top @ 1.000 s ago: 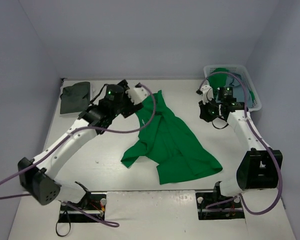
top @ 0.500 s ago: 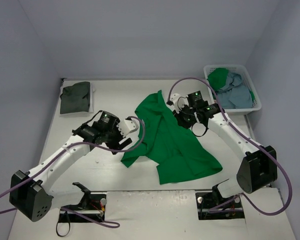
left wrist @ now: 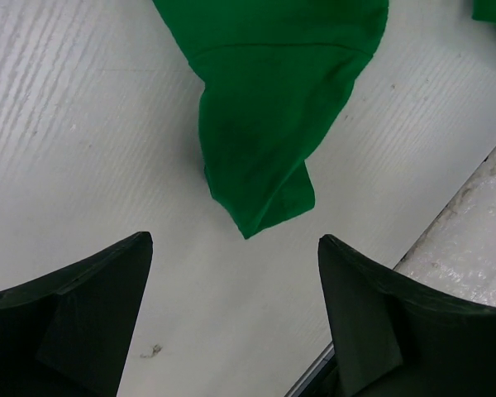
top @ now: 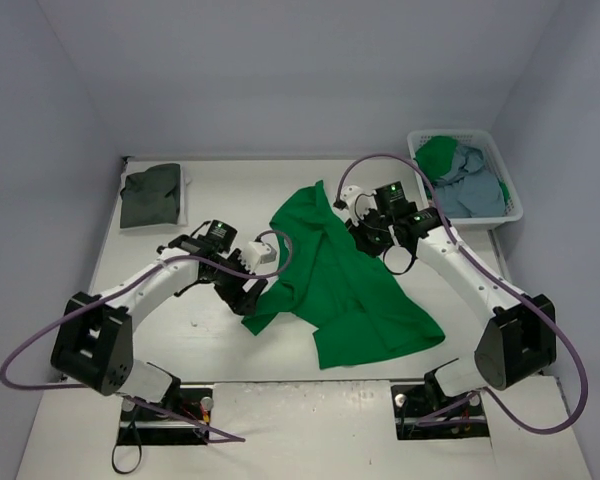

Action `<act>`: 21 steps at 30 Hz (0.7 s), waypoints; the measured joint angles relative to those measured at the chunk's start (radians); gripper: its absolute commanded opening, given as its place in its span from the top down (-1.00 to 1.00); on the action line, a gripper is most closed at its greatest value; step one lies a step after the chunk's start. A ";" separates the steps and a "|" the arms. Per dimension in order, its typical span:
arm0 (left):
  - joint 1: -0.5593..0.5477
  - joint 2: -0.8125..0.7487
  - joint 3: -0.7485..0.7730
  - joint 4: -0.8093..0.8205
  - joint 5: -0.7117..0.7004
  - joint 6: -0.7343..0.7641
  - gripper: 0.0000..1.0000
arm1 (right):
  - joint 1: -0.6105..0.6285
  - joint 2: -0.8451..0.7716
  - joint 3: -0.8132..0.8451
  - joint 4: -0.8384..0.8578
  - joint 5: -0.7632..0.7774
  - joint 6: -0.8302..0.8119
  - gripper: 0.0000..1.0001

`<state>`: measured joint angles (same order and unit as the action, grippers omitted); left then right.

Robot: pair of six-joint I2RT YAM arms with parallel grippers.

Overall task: Fold and stack the t-shirts
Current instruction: Flatten out the tshirt

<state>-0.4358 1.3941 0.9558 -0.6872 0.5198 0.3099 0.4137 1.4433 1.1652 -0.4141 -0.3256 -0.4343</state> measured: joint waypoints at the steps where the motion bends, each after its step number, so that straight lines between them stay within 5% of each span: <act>1: 0.002 0.034 0.006 0.004 0.012 -0.001 -0.52 | 0.000 -0.003 0.000 0.000 0.000 0.000 1.00; 14: 0.005 0.164 0.011 0.038 0.042 -0.008 -0.54 | 0.000 -0.021 0.000 -0.002 -0.005 0.000 1.00; 18: 0.005 0.209 0.026 0.038 0.055 -0.009 -0.42 | 0.000 -0.021 0.000 -0.002 -0.008 0.000 1.00; 21: 0.005 0.241 0.041 0.031 0.064 -0.011 -0.04 | 0.000 -0.021 0.000 -0.002 -0.014 0.000 1.00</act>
<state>-0.4309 1.6352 0.9966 -0.6567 0.5842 0.2993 0.4137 1.4227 1.1652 -0.4164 -0.3393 -0.4339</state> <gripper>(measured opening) 0.613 0.001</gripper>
